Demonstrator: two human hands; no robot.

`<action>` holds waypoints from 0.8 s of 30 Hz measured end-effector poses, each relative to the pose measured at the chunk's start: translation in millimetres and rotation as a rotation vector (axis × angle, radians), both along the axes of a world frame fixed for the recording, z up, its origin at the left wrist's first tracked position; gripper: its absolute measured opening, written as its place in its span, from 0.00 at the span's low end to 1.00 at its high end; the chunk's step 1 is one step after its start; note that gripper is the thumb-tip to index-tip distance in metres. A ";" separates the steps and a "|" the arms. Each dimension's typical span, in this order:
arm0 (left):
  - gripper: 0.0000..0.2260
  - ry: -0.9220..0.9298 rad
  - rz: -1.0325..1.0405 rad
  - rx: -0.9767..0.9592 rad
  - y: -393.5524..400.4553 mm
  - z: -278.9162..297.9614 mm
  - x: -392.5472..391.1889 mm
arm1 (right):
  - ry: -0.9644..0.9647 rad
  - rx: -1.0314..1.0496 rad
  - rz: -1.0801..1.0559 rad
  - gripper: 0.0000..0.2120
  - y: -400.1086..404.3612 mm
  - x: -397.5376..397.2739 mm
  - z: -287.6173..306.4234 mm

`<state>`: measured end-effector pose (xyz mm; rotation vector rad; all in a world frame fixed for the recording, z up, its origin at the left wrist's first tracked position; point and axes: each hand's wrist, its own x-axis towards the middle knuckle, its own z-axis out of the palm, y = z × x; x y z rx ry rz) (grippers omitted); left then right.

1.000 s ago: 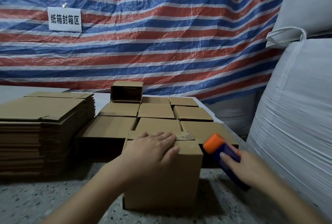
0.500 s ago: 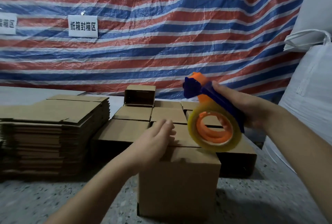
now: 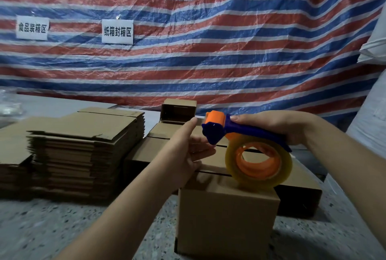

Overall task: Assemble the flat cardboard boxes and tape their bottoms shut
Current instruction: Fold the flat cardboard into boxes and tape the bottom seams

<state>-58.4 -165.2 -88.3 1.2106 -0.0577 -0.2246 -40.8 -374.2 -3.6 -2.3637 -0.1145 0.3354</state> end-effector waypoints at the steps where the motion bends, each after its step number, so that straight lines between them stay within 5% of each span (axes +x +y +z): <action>1: 0.20 0.005 -0.001 0.001 -0.1 3.0 -0.9 | 0.007 -0.006 0.008 0.43 0.2 0.9 0.9; 6: 0.06 0.000 0.021 0.019 -2.5 10.4 -0.5 | 0.050 -0.021 0.049 0.43 0.7 4.4 4.1; 16: 0.08 -0.073 0.304 0.171 -13.4 -13.6 2.0 | 0.095 -0.136 0.046 0.41 -7.1 5.1 13.4; 20: 0.09 0.102 0.431 -0.022 -10.7 -12.4 10.6 | 0.098 -0.233 0.017 0.51 -35.8 4.0 17.9; 24: 0.13 0.157 0.469 -0.148 -9.5 -12.9 17.2 | 0.160 -0.276 0.005 0.49 -55.2 1.3 11.4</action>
